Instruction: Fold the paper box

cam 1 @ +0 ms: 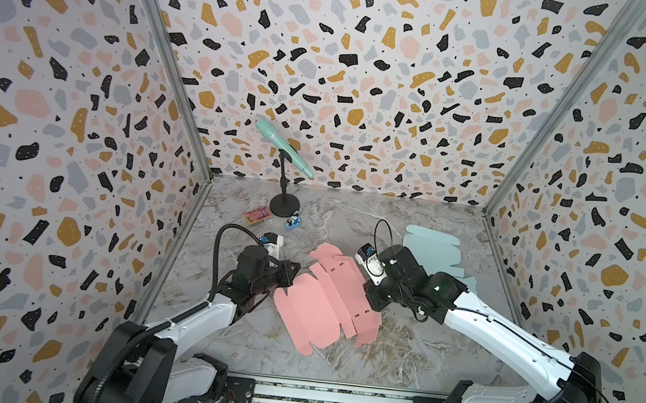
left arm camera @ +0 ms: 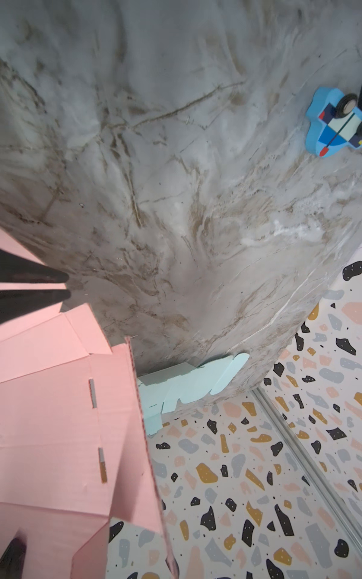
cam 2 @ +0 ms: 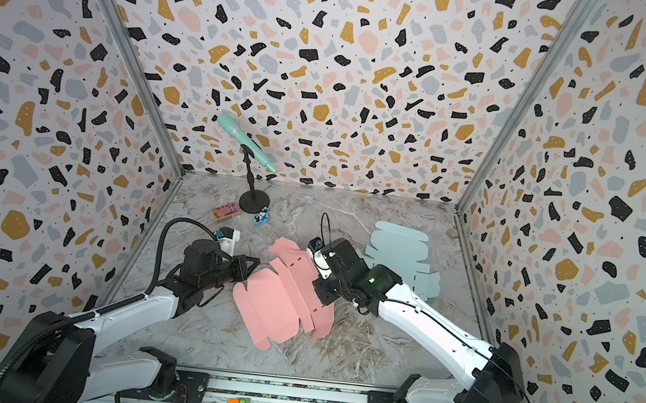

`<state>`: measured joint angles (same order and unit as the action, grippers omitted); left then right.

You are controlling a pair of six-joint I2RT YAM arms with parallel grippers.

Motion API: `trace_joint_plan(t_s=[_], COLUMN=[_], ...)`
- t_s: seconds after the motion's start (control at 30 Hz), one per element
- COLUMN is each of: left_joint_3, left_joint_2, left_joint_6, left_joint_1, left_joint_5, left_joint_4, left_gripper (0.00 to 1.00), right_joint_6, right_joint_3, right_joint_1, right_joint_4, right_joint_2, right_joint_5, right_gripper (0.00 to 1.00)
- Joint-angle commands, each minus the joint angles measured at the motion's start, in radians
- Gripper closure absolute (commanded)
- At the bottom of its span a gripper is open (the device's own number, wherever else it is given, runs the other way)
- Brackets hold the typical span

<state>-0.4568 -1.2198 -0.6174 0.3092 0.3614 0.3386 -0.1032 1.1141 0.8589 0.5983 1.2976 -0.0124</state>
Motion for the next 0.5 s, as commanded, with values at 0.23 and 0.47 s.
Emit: trace_joint_plan(t_s=[0.23, 0.47], left_joint_3=[-0.122, -0.110], left_joint_2=[-0.201, -0.217], left_joint_6=[0.104, 0.101], left_joint_1=[-0.019, -0.007], left_joint_5=[0.029, 0.074], left_joint_4=[0.105, 0.139], left_gripper=[0.96, 0.97], right_joint_6=[0.020, 0.016], right_joint_3=[0.006, -0.012], right_joint_1=[0.002, 0.002], right_joint_4=[-0.002, -0.016], right_joint_2=[-0.018, -0.015], right_joint_5=[0.000, 0.003], right_gripper=[1.00, 1.00])
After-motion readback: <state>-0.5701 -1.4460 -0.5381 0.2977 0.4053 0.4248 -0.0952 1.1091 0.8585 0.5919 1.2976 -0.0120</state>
